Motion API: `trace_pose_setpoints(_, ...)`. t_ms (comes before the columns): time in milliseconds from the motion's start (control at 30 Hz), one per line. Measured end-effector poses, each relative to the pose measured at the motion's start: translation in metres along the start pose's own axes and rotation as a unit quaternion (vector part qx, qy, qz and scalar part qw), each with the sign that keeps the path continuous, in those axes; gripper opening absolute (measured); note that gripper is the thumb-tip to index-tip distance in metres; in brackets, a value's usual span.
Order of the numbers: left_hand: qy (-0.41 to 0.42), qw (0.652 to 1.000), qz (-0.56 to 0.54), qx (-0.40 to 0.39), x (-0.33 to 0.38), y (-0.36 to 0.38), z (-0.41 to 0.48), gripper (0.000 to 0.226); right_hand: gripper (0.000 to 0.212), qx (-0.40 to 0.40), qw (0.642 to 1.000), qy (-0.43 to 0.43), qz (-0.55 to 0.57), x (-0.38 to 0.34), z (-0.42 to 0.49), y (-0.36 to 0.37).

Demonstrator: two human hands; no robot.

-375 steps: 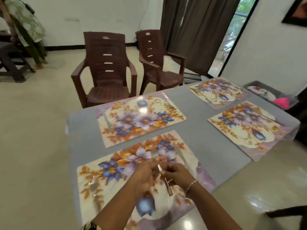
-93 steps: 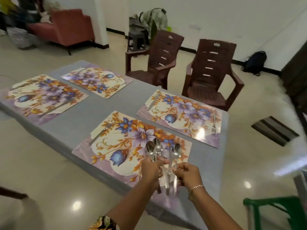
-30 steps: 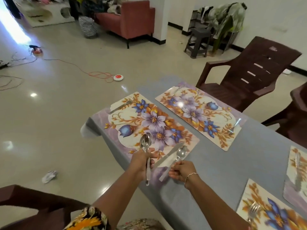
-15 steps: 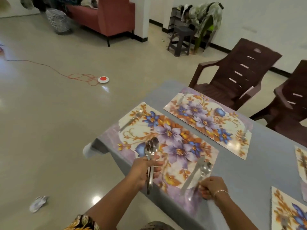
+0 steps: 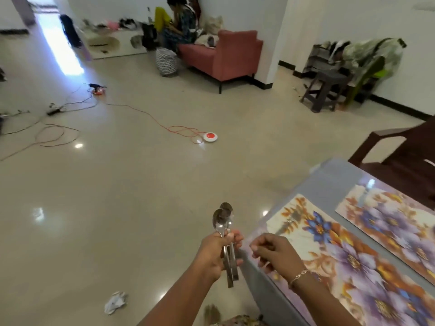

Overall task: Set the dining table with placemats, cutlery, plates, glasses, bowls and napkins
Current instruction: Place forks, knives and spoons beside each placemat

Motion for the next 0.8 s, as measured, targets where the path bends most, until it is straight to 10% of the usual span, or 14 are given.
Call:
trace_pose_setpoints(533, -0.024, 0.997, 0.063, -0.041, 0.197, -0.014, 0.161, 0.019, 0.018, -0.074, 0.993, 0.030, 0.089, -0.104, 0.215, 0.094)
trace_pose_setpoints(800, -0.062, 0.978, 0.154, -0.128, 0.266, 0.031, 0.246, 0.019, 0.015, 0.030, 0.982, 0.070, 0.171, -0.118, 0.307, 0.084)
Point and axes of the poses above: each hand's wrist, its own z-axis towards the middle knuckle, its own y-axis out of the palm, x = y × z, the point moved 1 cm from there along z, towards the middle knuckle, and after that the axes turned 7 degrees about x, right-handed, at the moved point
